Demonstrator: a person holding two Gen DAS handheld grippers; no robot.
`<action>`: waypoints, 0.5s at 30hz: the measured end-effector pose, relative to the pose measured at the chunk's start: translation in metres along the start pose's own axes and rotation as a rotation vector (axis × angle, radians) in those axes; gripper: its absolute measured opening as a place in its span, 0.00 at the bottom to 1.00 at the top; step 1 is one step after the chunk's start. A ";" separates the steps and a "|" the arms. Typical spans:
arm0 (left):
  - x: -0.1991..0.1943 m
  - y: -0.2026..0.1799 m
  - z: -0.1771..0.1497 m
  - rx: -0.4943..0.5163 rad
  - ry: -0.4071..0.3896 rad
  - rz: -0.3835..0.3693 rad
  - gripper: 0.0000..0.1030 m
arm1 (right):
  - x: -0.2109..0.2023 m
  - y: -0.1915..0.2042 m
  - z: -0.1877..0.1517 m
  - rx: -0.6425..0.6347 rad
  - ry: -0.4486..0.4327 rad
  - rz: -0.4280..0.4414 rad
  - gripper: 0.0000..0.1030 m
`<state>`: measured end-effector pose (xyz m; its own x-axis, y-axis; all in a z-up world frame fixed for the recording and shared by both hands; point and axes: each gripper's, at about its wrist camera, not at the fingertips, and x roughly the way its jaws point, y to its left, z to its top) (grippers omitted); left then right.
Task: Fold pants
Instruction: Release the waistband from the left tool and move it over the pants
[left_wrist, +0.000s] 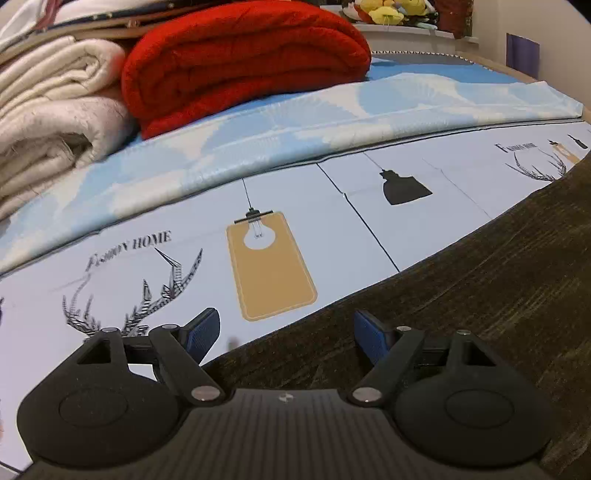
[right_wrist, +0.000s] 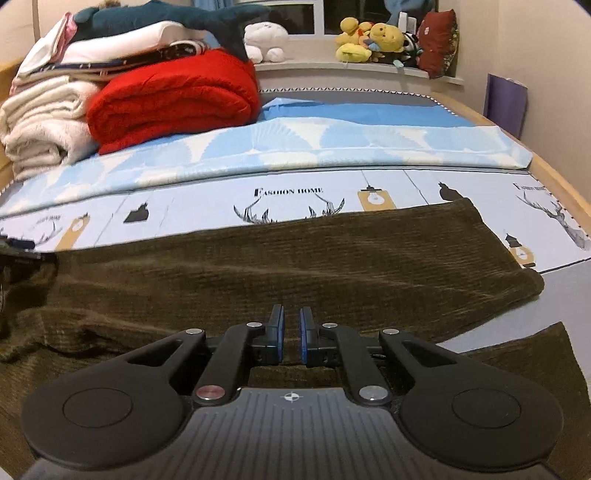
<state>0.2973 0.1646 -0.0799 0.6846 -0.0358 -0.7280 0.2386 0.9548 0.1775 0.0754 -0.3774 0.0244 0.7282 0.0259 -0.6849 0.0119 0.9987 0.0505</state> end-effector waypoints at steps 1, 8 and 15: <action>0.003 0.000 0.000 -0.001 0.004 -0.014 0.81 | 0.000 0.000 -0.001 -0.005 0.002 -0.005 0.08; 0.005 -0.016 0.001 0.071 0.039 -0.148 0.08 | -0.005 -0.003 -0.004 0.000 0.014 -0.029 0.08; -0.046 -0.040 0.010 0.163 -0.010 -0.085 0.04 | -0.015 -0.006 -0.010 -0.011 0.010 -0.061 0.08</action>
<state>0.2631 0.1247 -0.0467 0.6638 -0.1183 -0.7385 0.4041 0.8876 0.2210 0.0578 -0.3837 0.0271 0.7196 -0.0349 -0.6935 0.0488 0.9988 0.0003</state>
